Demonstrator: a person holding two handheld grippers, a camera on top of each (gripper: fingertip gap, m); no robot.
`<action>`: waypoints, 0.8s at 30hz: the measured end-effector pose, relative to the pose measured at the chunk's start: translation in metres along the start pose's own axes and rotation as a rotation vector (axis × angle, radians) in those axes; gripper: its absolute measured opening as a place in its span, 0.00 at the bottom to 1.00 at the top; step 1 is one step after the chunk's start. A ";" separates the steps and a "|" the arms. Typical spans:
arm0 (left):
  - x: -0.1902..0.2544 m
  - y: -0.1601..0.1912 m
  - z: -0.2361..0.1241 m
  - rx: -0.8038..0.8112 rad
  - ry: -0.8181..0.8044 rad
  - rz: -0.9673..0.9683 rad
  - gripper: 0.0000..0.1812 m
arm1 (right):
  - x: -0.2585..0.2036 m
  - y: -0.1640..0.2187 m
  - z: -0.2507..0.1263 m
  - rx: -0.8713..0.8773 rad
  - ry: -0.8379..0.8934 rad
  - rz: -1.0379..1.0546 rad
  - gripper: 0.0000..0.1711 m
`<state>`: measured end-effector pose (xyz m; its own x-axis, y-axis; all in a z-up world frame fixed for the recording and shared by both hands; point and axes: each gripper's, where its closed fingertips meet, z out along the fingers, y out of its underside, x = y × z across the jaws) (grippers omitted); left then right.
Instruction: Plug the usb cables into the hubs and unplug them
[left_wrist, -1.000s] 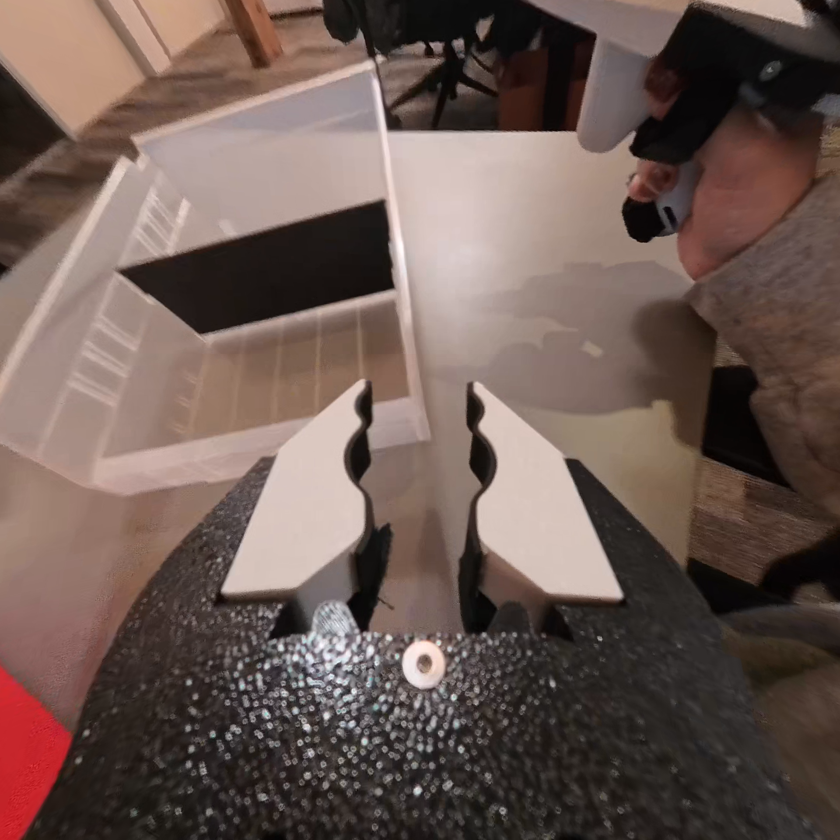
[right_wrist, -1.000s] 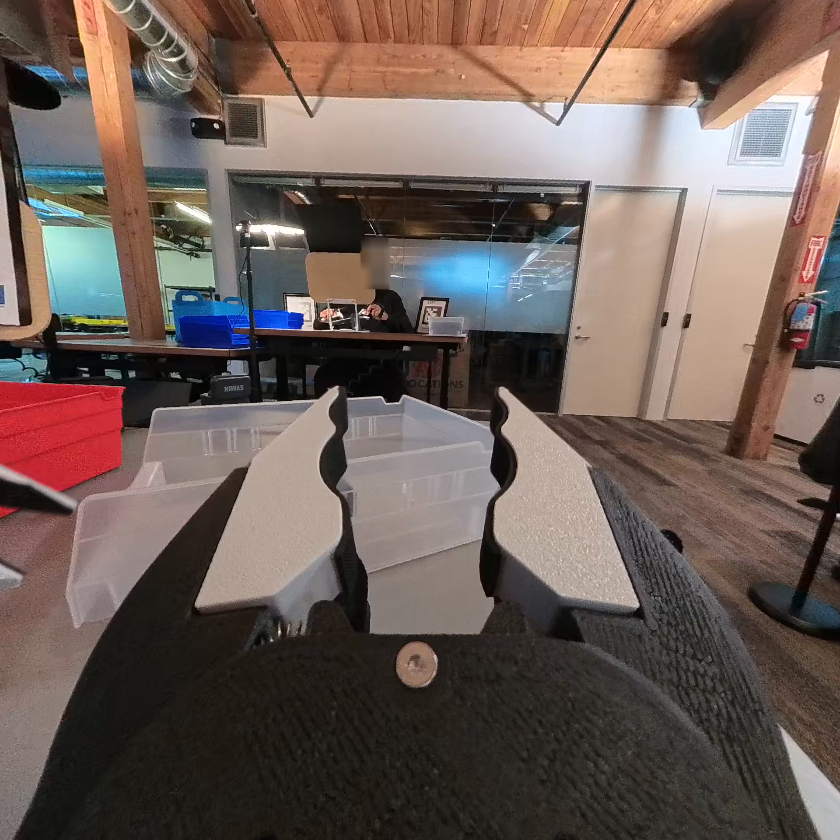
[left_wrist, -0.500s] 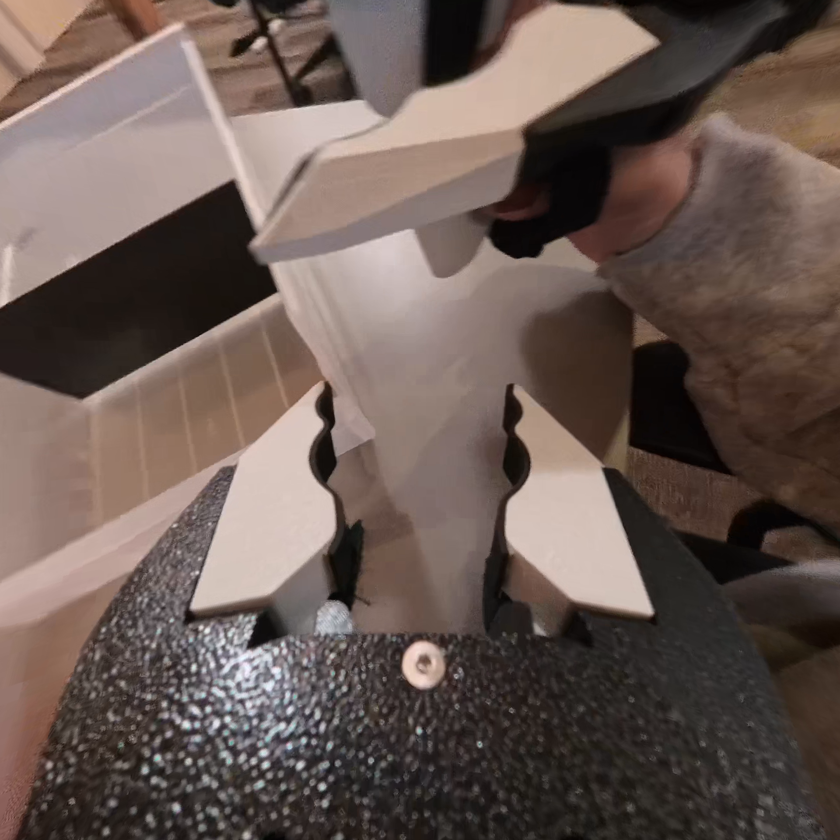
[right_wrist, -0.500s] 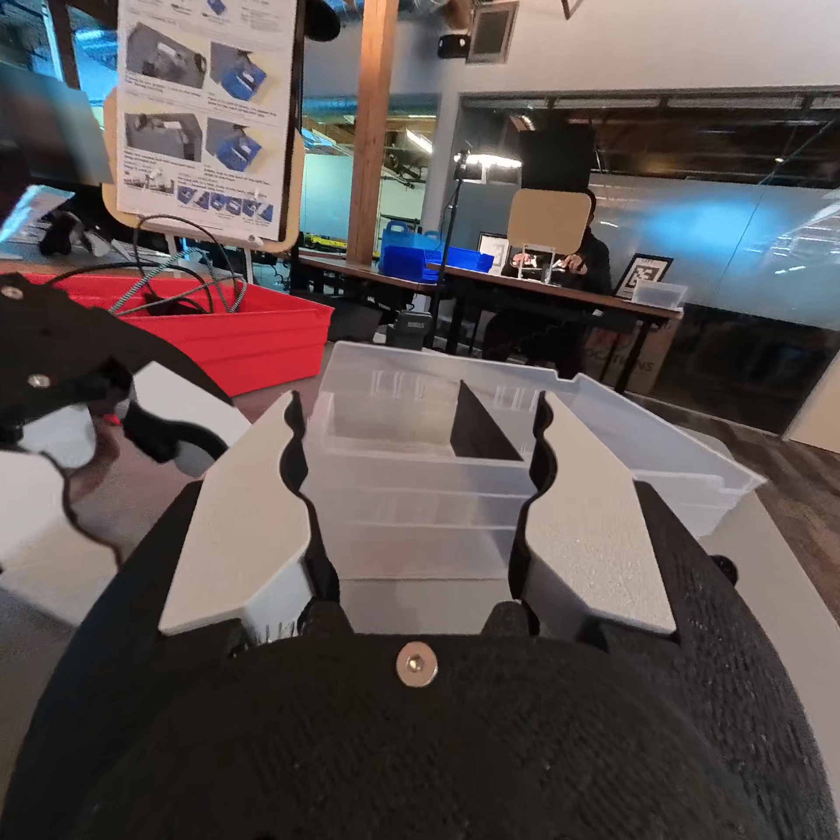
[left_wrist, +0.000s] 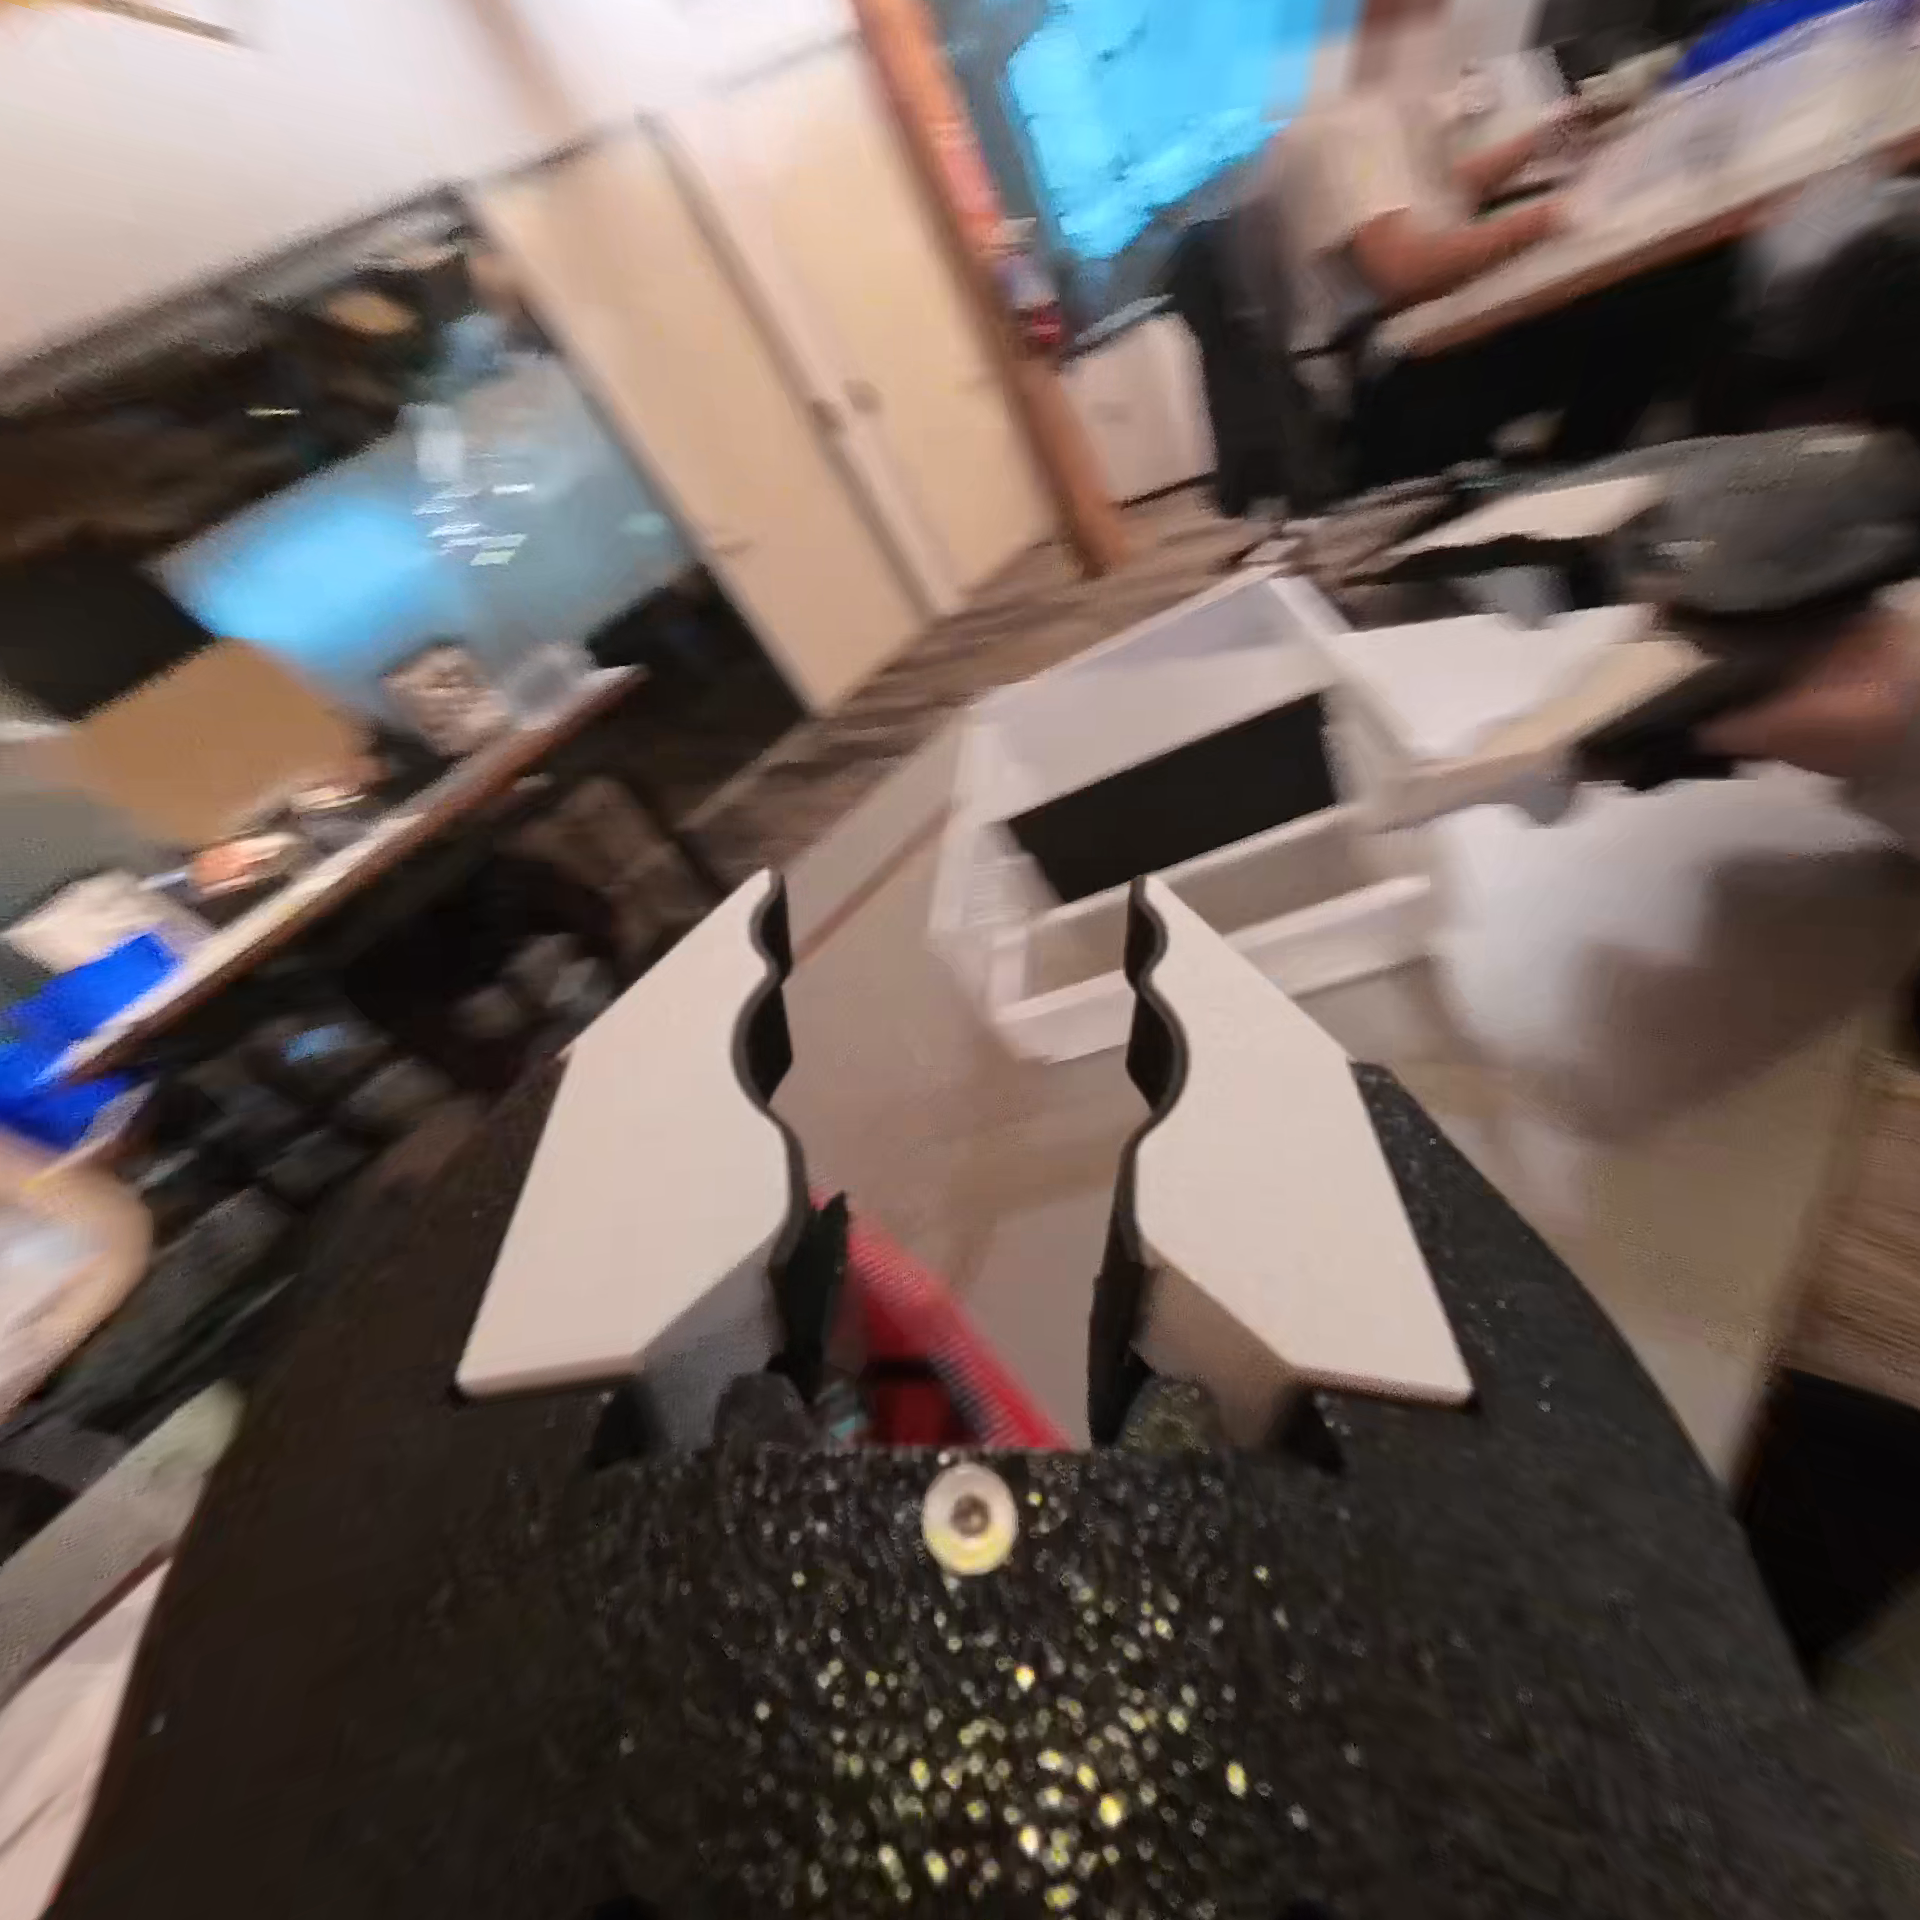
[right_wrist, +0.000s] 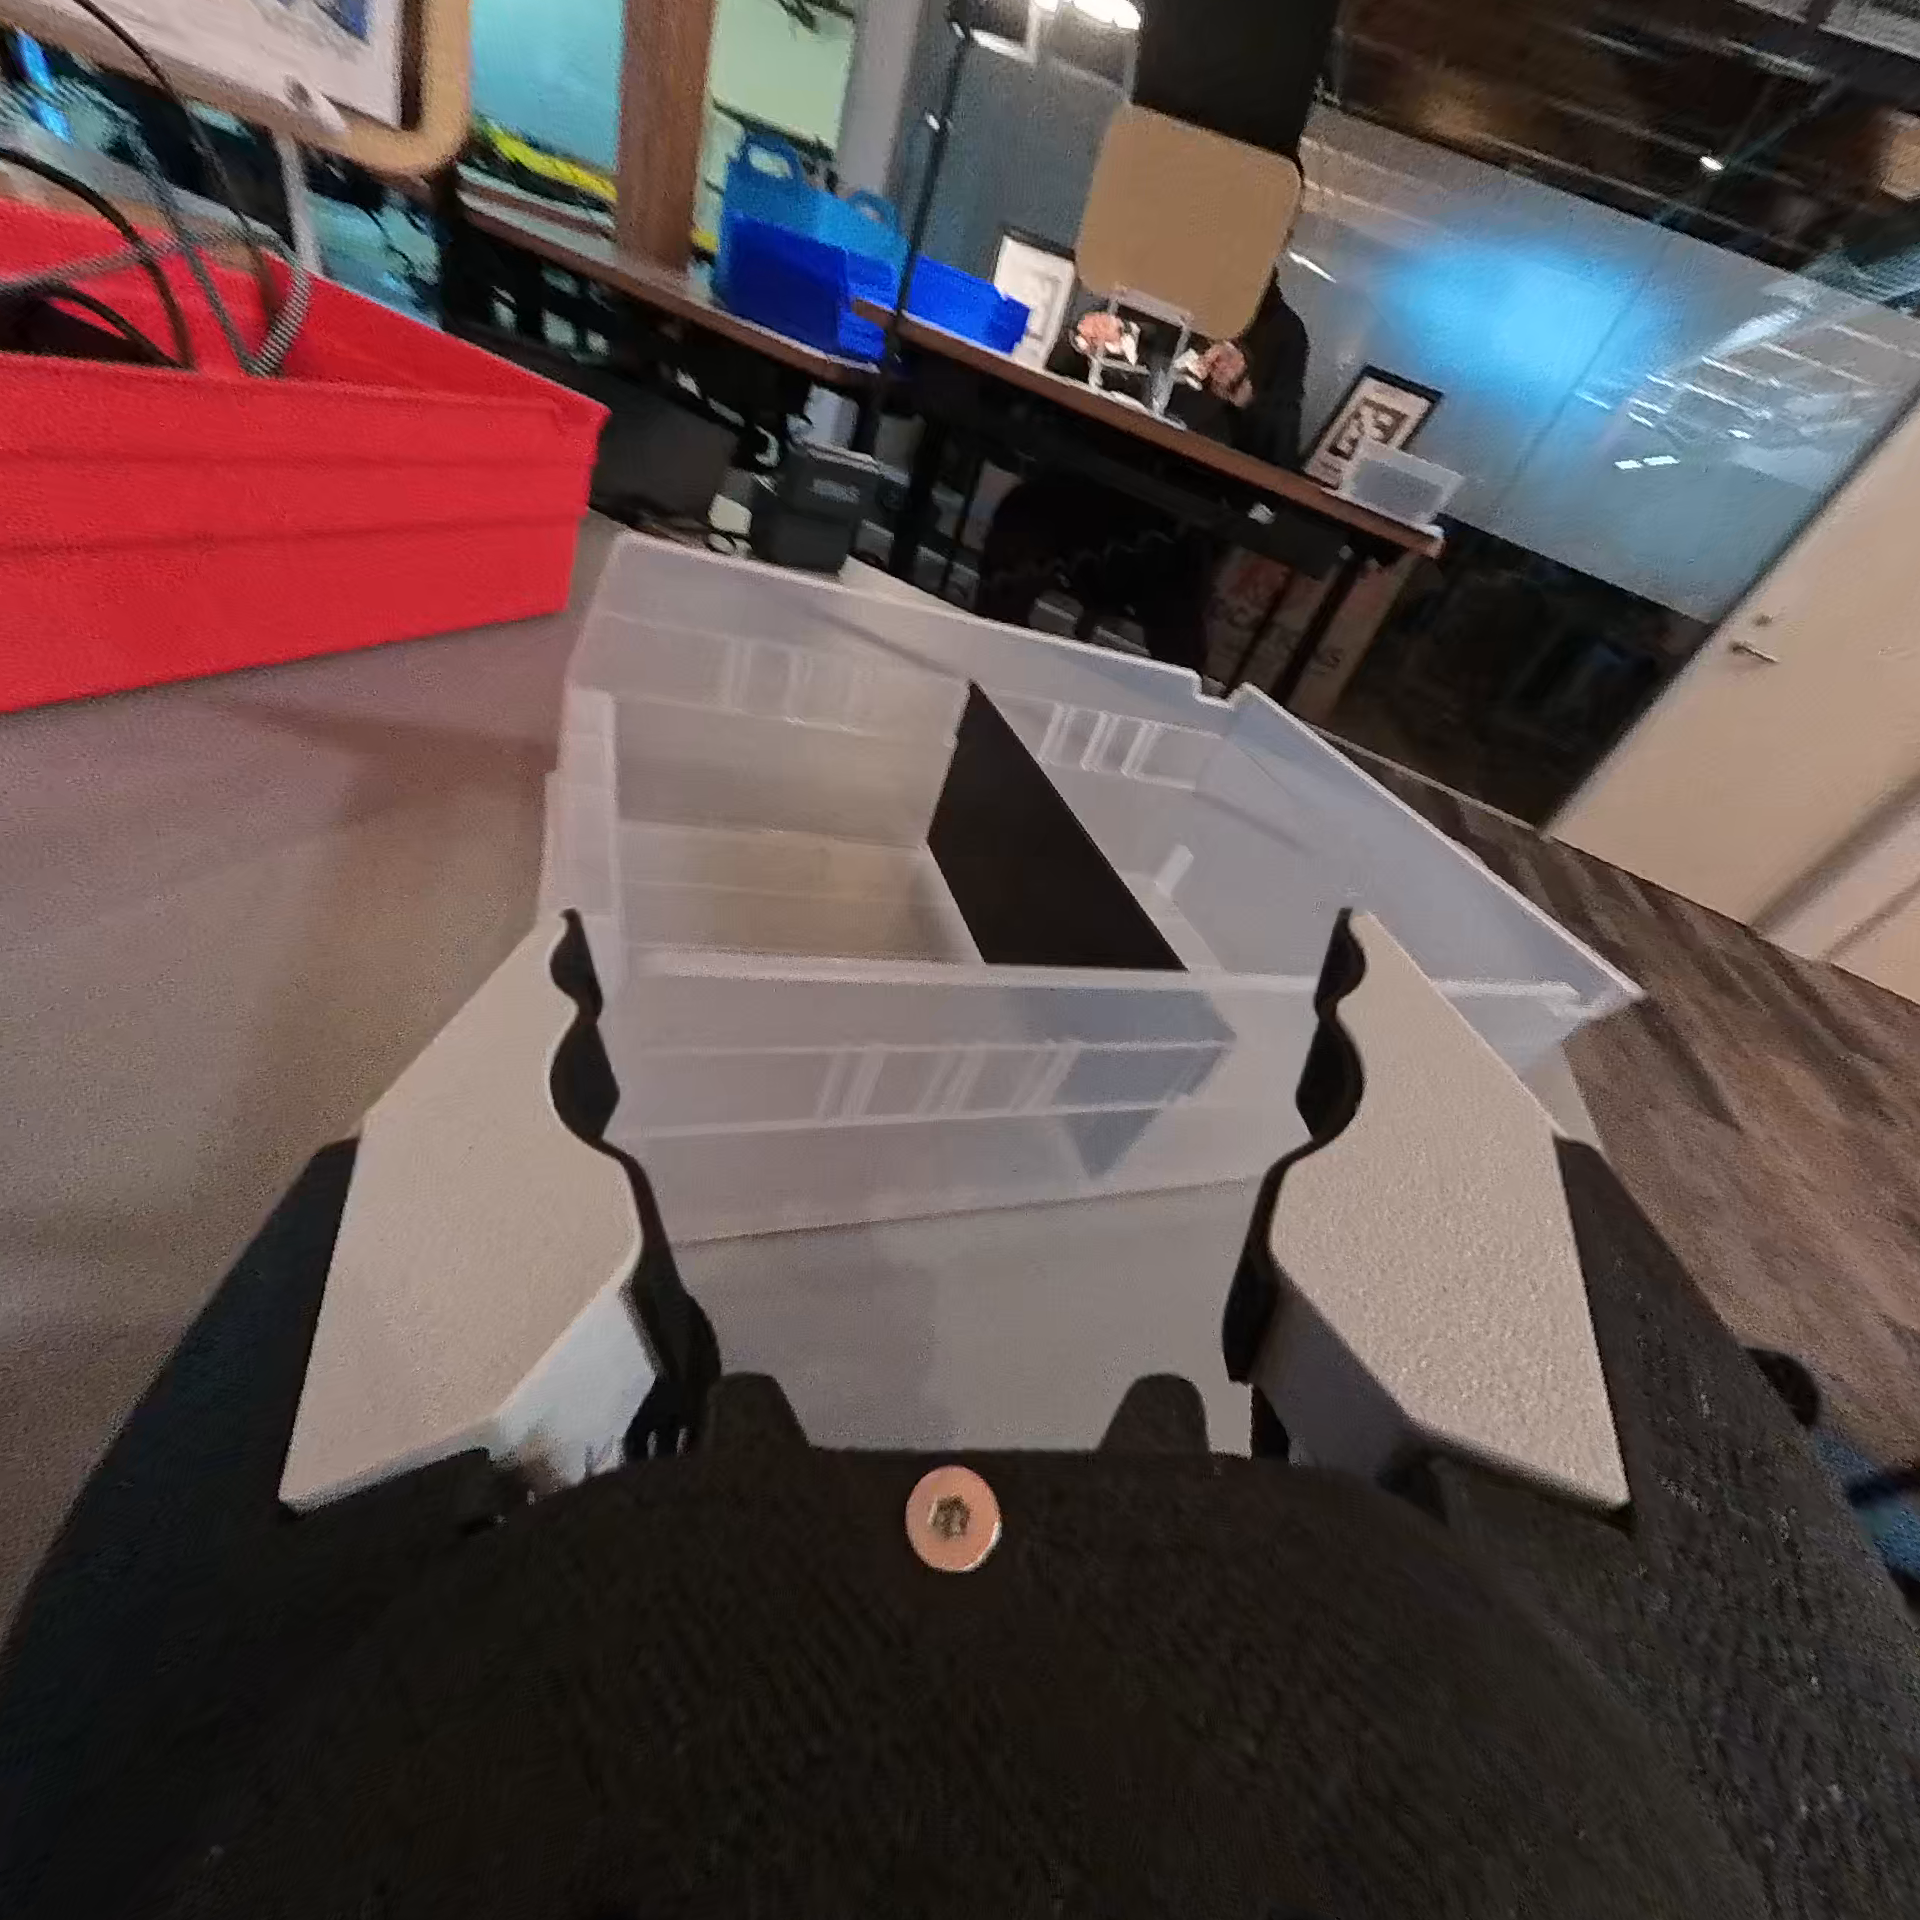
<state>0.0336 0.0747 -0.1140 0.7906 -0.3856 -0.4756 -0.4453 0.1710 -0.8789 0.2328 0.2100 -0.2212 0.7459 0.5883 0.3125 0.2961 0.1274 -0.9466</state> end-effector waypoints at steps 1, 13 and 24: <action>-0.031 0.004 -0.016 -0.023 -0.112 0.004 0.37 | 0.002 0.002 -0.001 -0.010 0.004 0.003 0.80; -0.154 0.199 -0.113 -0.625 -0.408 -0.468 0.35 | 0.085 0.054 -0.049 -0.179 0.231 0.272 0.40; -0.152 0.254 -0.095 -0.714 -0.329 -0.549 0.05 | 0.084 0.059 -0.048 -0.202 0.222 0.267 0.05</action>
<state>-0.2397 0.0909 -0.2617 0.9953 0.0455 -0.0856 -0.0421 -0.5925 -0.8045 0.3410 0.2286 -0.2467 0.9167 0.3898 0.0882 0.1695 -0.1793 -0.9691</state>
